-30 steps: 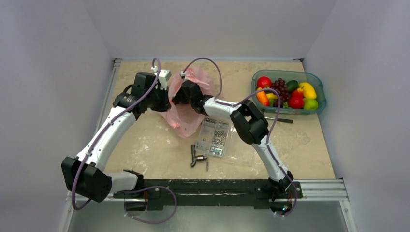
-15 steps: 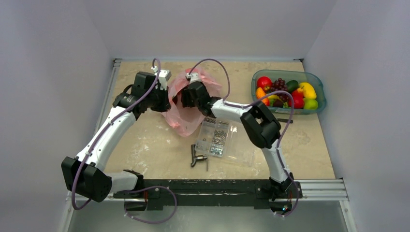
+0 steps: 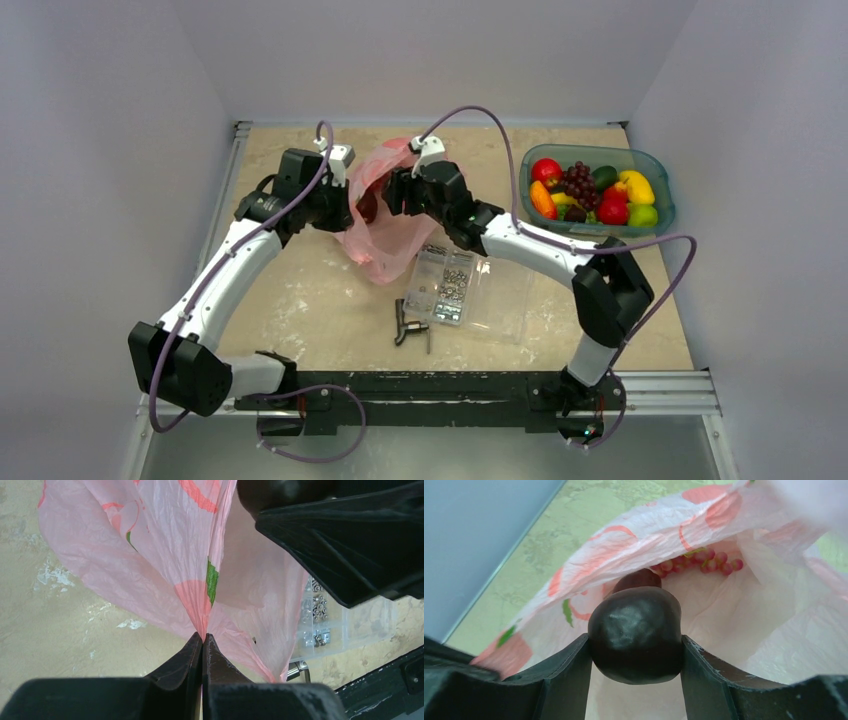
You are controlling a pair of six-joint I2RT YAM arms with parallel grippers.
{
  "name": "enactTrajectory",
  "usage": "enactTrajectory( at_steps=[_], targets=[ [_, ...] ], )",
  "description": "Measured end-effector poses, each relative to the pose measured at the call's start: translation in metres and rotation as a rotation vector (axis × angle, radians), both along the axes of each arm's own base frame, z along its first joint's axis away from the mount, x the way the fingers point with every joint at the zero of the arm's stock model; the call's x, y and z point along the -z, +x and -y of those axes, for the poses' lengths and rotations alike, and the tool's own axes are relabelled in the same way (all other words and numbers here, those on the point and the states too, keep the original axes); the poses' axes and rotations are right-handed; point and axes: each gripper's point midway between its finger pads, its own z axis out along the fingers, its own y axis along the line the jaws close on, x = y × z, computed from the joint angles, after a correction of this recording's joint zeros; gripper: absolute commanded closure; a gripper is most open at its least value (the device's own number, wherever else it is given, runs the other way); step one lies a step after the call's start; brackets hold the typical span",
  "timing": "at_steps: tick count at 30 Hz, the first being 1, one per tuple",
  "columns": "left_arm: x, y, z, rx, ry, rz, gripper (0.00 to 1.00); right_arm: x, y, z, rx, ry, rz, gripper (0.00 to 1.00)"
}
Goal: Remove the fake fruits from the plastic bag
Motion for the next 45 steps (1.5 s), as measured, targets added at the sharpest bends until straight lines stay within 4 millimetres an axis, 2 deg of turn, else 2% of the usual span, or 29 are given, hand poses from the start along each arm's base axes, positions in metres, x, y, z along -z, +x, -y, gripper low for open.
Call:
enactTrajectory(
  at_steps=[6, 11, 14, 17, 20, 21, 22, 24, 26, 28, 31, 33, 37, 42, 43, 45],
  targets=[
    [0.002, -0.001, 0.000, 0.000, 0.003, -0.008, 1.00, -0.037, -0.015, -0.002, -0.067, 0.044, 0.015, 0.94],
    [0.003, -0.002, -0.001, 0.000, 0.005, -0.013, 1.00, -0.097, -0.018, -0.006, -0.097, 0.111, 0.081, 1.00],
    [0.003, -0.002, -0.001, 0.000, 0.006, -0.015, 1.00, -0.140, -0.022, 0.005, -0.083, 0.149, 0.150, 1.00],
    [0.003, -0.002, -0.001, 0.001, 0.005, -0.015, 1.00, -0.179, -0.027, 0.032, -0.031, 0.174, 0.227, 1.00],
    [0.003, -0.002, -0.001, 0.000, 0.005, -0.015, 1.00, -0.222, -0.030, 0.075, 0.093, 0.191, 0.331, 1.00],
    [0.003, -0.002, -0.001, 0.000, 0.005, -0.015, 1.00, -0.230, -0.031, 0.088, 0.131, 0.192, 0.355, 1.00],
    [0.003, -0.002, -0.001, 0.001, 0.005, -0.015, 1.00, -0.239, -0.032, 0.109, 0.199, 0.196, 0.387, 1.00],
    [0.003, -0.002, -0.001, 0.001, 0.004, -0.016, 1.00, -0.245, -0.031, 0.143, 0.311, 0.188, 0.418, 1.00],
    [0.003, -0.002, 0.000, 0.002, 0.003, -0.017, 1.00, -0.238, -0.022, 0.182, 0.444, 0.161, 0.426, 1.00],
    [0.003, -0.003, 0.001, 0.005, 0.000, -0.018, 1.00, -0.220, -0.007, 0.219, 0.570, 0.117, 0.406, 1.00],
    [0.003, -0.003, 0.002, 0.010, -0.005, -0.019, 1.00, -0.172, 0.019, 0.283, 0.775, 0.033, 0.318, 1.00],
    [0.003, -0.004, 0.003, 0.015, -0.009, -0.021, 1.00, -0.139, 0.030, 0.319, 0.885, -0.012, 0.246, 1.00],
    [0.003, -0.005, 0.005, 0.023, -0.018, -0.026, 1.00, -0.075, 0.036, 0.389, 1.076, -0.058, 0.096, 1.00],
    [0.004, -0.005, 0.006, 0.030, -0.022, -0.031, 1.00, -0.015, 0.040, 0.462, 1.252, -0.050, -0.058, 1.00],
    [0.004, -0.005, 0.006, 0.030, -0.023, -0.031, 1.00, -0.001, 0.040, 0.475, 1.283, -0.061, -0.097, 0.97],
    [0.004, -0.005, 0.006, 0.030, -0.023, -0.031, 1.00, 0.025, 0.039, 0.494, 1.324, -0.090, -0.166, 0.82]
  ],
)
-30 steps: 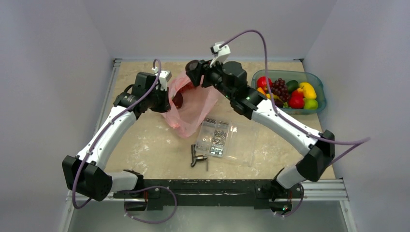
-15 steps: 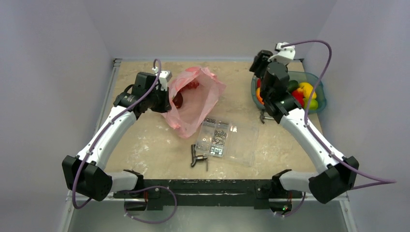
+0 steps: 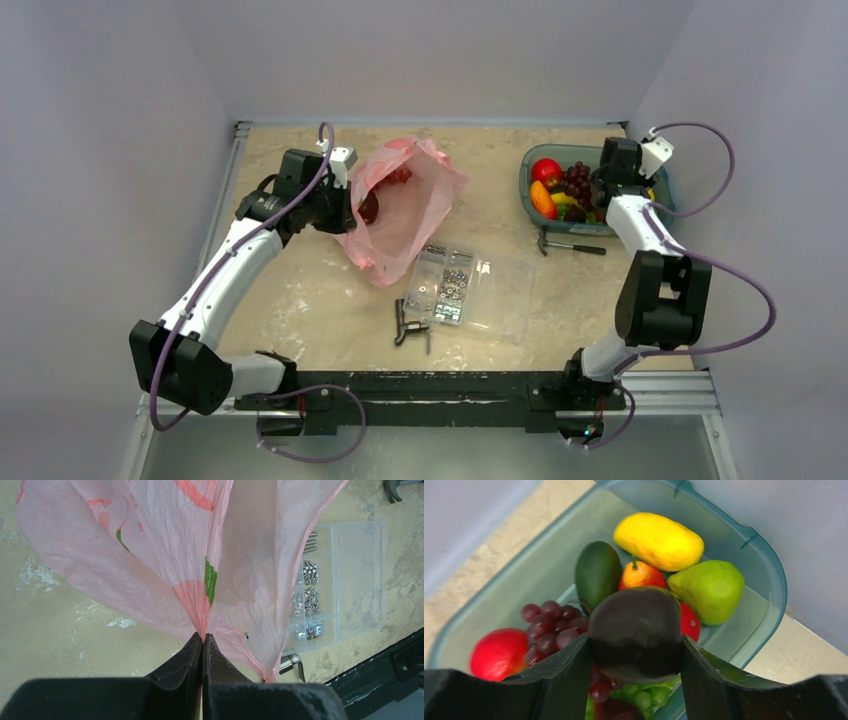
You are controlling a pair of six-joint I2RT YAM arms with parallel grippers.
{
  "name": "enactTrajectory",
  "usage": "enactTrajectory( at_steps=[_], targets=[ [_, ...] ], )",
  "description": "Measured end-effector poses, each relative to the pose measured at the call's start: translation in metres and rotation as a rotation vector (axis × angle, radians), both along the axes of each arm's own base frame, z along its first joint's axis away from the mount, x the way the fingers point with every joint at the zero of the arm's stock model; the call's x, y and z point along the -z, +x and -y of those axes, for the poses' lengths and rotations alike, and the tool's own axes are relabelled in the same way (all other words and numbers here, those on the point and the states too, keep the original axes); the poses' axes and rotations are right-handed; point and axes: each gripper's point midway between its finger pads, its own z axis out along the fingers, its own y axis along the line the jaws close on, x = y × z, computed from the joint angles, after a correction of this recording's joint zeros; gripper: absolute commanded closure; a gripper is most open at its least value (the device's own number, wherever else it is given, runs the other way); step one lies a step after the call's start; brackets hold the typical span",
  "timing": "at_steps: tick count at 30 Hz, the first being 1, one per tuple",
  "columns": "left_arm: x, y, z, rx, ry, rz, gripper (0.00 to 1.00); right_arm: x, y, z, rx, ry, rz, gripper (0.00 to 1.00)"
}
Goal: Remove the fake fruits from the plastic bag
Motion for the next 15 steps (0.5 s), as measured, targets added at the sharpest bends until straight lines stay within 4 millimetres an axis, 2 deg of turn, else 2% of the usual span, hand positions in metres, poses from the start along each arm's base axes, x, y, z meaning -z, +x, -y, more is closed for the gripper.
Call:
enactTrajectory(
  at_steps=[2, 4, 9, 15],
  targets=[
    [0.000, 0.000, 0.000, 0.000, -0.001, 0.000, 1.00, 0.018, 0.002, 0.009, 0.018, 0.003, -0.051, 0.68],
    [0.000, 0.000, 0.000, 0.001, -0.001, 0.000, 1.00, 0.026, 0.006, 0.011, 0.018, 0.002, -0.086, 0.54],
    [0.000, 0.000, 0.000, 0.001, -0.001, 0.000, 1.00, 0.020, 0.023, 0.013, 0.001, -0.011, -0.093, 0.20],
    [0.000, 0.000, 0.000, 0.001, -0.001, 0.000, 1.00, 0.013, 0.027, 0.008, -0.047, -0.013, -0.088, 0.13]
  ],
)
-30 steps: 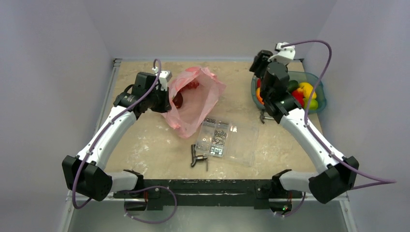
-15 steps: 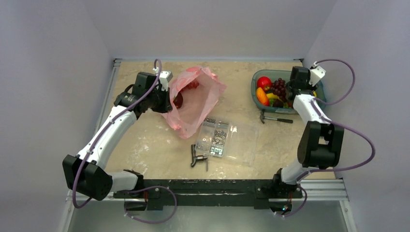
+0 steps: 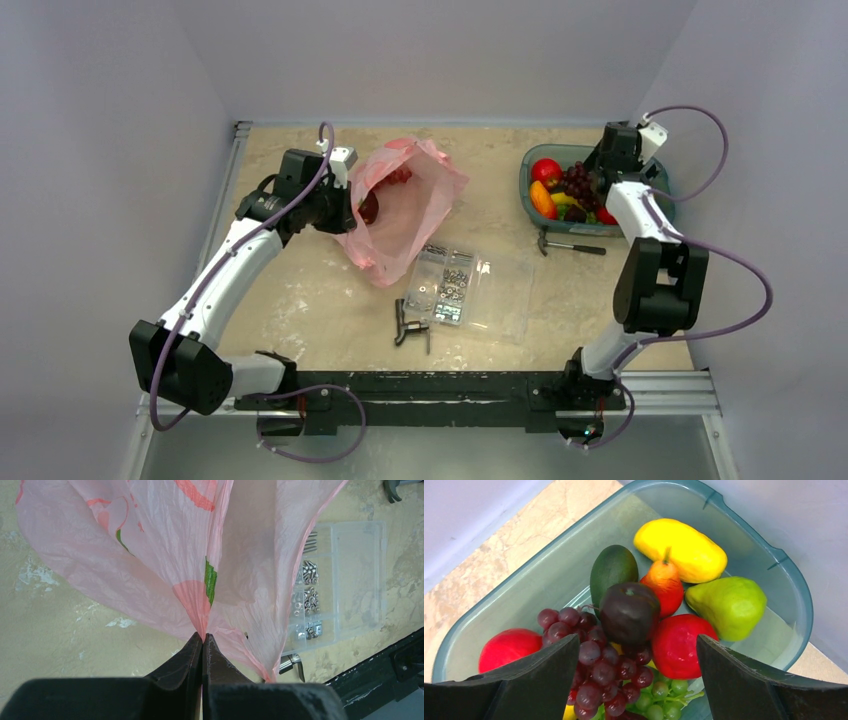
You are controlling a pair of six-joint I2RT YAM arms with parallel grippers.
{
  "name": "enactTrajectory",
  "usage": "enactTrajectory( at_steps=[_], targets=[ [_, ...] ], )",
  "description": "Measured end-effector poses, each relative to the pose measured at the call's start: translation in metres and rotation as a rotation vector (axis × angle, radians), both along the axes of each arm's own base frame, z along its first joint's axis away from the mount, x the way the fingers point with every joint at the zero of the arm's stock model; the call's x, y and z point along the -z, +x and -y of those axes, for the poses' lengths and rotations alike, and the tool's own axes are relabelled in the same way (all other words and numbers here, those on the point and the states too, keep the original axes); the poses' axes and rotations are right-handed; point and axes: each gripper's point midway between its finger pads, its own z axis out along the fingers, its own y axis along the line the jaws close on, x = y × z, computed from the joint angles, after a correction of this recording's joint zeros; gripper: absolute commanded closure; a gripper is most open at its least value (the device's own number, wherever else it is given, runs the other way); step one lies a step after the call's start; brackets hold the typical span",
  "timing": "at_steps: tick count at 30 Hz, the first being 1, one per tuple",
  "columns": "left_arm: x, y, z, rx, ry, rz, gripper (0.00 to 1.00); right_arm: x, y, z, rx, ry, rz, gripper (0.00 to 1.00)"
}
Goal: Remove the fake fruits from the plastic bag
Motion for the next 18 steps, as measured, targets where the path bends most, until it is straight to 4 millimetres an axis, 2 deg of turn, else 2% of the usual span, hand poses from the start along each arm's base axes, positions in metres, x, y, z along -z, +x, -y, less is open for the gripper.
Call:
enactTrajectory(
  at_steps=[3, 6, 8, 9, 11, 14, 18],
  targets=[
    [0.000, 0.000, 0.000, 0.000, 0.000, 0.000, 1.00, -0.011, 0.000, -0.006, -0.033, 0.001, 0.017, 0.13],
    [-0.001, 0.000, 0.001, 0.003, -0.003, 0.002, 1.00, -0.033, 0.001, -0.018, -0.096, 0.008, 0.065, 0.13],
    [-0.002, 0.000, 0.001, 0.006, -0.007, 0.006, 1.00, -0.053, 0.001, -0.036, -0.169, 0.008, 0.112, 0.13],
    [-0.003, 0.000, 0.002, 0.006, -0.010, 0.011, 1.00, -0.064, 0.002, -0.051, -0.219, 0.008, 0.140, 0.13],
    [-0.005, 0.001, 0.002, 0.007, -0.015, 0.023, 1.00, -0.086, 0.003, -0.089, -0.331, 0.010, 0.194, 0.13],
    [-0.006, 0.001, 0.002, 0.008, -0.019, 0.033, 1.00, -0.117, 0.001, -0.172, -0.559, 0.028, 0.275, 0.15],
    [-0.005, 0.000, 0.002, 0.008, -0.021, 0.041, 1.00, -0.139, -0.022, -0.271, -0.823, 0.046, 0.335, 0.16]
  ],
)
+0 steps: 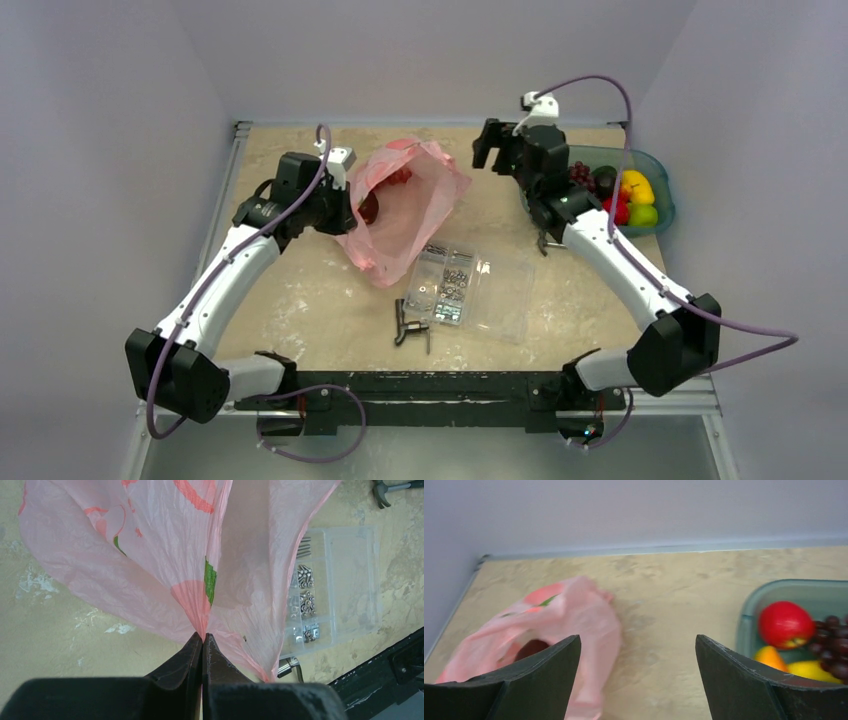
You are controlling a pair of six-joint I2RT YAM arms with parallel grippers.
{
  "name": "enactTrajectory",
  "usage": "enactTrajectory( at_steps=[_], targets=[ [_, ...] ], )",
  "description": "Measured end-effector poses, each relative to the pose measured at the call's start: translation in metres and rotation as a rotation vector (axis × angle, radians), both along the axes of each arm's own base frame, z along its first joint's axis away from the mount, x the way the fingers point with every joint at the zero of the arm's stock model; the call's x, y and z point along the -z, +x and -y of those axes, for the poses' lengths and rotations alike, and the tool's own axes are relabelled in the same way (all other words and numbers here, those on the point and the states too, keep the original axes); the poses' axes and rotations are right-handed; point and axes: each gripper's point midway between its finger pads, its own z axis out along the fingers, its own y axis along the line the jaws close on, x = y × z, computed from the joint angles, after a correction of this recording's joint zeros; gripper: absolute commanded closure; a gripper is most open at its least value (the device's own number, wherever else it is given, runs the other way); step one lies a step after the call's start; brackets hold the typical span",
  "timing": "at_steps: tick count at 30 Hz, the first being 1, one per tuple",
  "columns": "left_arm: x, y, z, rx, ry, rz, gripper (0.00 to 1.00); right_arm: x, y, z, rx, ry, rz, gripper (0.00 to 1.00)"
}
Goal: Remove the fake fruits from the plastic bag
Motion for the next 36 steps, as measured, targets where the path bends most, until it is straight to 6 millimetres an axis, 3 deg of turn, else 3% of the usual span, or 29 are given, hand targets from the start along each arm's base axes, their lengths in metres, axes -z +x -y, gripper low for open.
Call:
enactTrajectory(
  at_steps=[6, 10, 13, 16, 19, 21, 23, 25, 32, 36],
  targets=[
    [-0.004, -0.001, -0.001, -0.002, -0.010, 0.038, 1.00, -0.028, -0.053, -0.111, -0.295, -0.036, 0.096, 0.22],
    [-0.009, 0.001, -0.001, -0.005, -0.013, 0.057, 1.00, -0.043, -0.092, -0.166, -0.464, -0.030, 0.156, 0.38],
    [-0.018, 0.008, 0.003, 0.002, -0.017, 0.046, 1.00, -0.040, -0.105, -0.189, -0.536, -0.017, 0.160, 0.44],
    [-0.049, 0.023, 0.014, 0.021, -0.050, 0.080, 1.00, -0.022, -0.106, -0.203, -0.566, -0.014, 0.136, 0.50],
    [-0.098, 0.032, 0.030, 0.058, -0.103, 0.169, 1.00, 0.020, -0.106, -0.209, -0.571, -0.021, 0.061, 0.54],
    [-0.127, 0.027, 0.044, 0.108, -0.146, 0.237, 1.00, 0.049, -0.104, -0.213, -0.565, -0.027, 0.000, 0.54],
    [-0.133, 0.013, 0.049, 0.137, -0.168, 0.260, 1.00, 0.074, -0.101, -0.221, -0.573, -0.025, -0.054, 0.54],
    [-0.115, -0.002, 0.042, 0.132, -0.154, 0.234, 1.00, 0.095, -0.099, -0.229, -0.578, -0.019, -0.097, 0.53],
    [0.003, -0.040, -0.005, 0.024, 0.072, -0.013, 1.00, 0.162, -0.089, -0.249, -0.581, -0.047, -0.228, 0.48],
    [0.024, -0.050, -0.022, -0.005, 0.145, -0.046, 1.00, 0.178, -0.078, -0.262, -0.582, -0.059, -0.252, 0.27]
  ],
)
